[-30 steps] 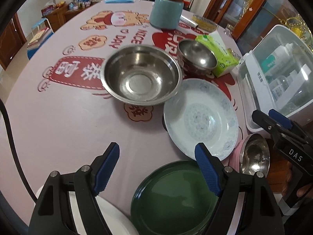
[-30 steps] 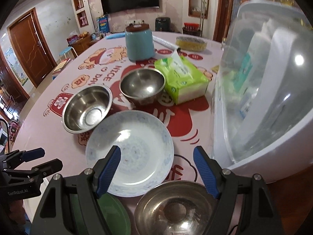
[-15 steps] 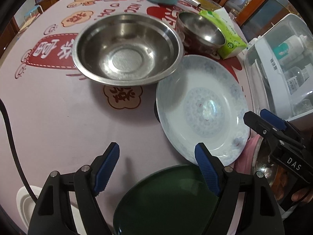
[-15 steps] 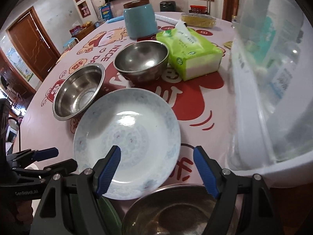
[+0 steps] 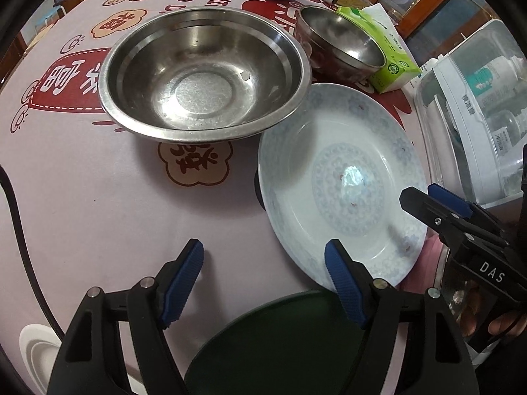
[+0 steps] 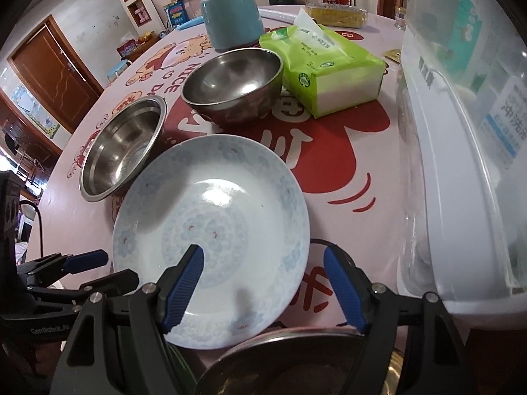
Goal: Organize plates and bowls
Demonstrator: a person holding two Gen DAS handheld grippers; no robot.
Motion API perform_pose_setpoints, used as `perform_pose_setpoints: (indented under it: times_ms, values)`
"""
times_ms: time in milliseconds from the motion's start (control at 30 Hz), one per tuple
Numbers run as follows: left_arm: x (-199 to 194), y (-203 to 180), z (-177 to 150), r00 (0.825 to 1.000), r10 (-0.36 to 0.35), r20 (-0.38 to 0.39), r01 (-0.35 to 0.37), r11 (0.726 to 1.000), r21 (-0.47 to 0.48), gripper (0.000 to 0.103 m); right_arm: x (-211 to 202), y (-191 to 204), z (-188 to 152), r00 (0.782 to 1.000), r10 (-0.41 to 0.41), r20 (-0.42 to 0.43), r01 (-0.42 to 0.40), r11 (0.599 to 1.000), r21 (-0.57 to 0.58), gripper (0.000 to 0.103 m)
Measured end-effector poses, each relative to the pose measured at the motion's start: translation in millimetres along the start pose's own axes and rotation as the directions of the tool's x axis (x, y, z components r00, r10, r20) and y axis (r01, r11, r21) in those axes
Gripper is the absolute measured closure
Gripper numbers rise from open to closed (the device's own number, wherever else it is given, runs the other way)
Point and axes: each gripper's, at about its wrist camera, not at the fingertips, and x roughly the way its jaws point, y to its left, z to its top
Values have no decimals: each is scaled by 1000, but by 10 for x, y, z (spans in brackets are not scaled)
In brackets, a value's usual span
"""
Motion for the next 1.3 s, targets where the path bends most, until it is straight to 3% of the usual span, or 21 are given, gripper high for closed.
perform_pose_setpoints:
  times_ms: [233,600,933,1000,1300]
  values:
    - [51,1,18,1000,4,3,-4,1000,-3,37,39,-80,20,1000,21,8,-21,999,32,36]
    - [107,-82,105,1000,0,18,0,1000,23,48,226,-142,30,998,39,-44,-36,998,53,68]
    - [142,-154,109,999,-22,40,20,999,31,66,237,-123,33,999,23,-47,-21,999,45,74]
    - [155,-187,105,999,-34,40,32,999,37,67,238,-133,22,999,15,-47,-13,999,41,78]
    - [209,-333,88,998,-36,47,34,998,60,75,228,-150,10,999,10,-43,-8,999,39,80]
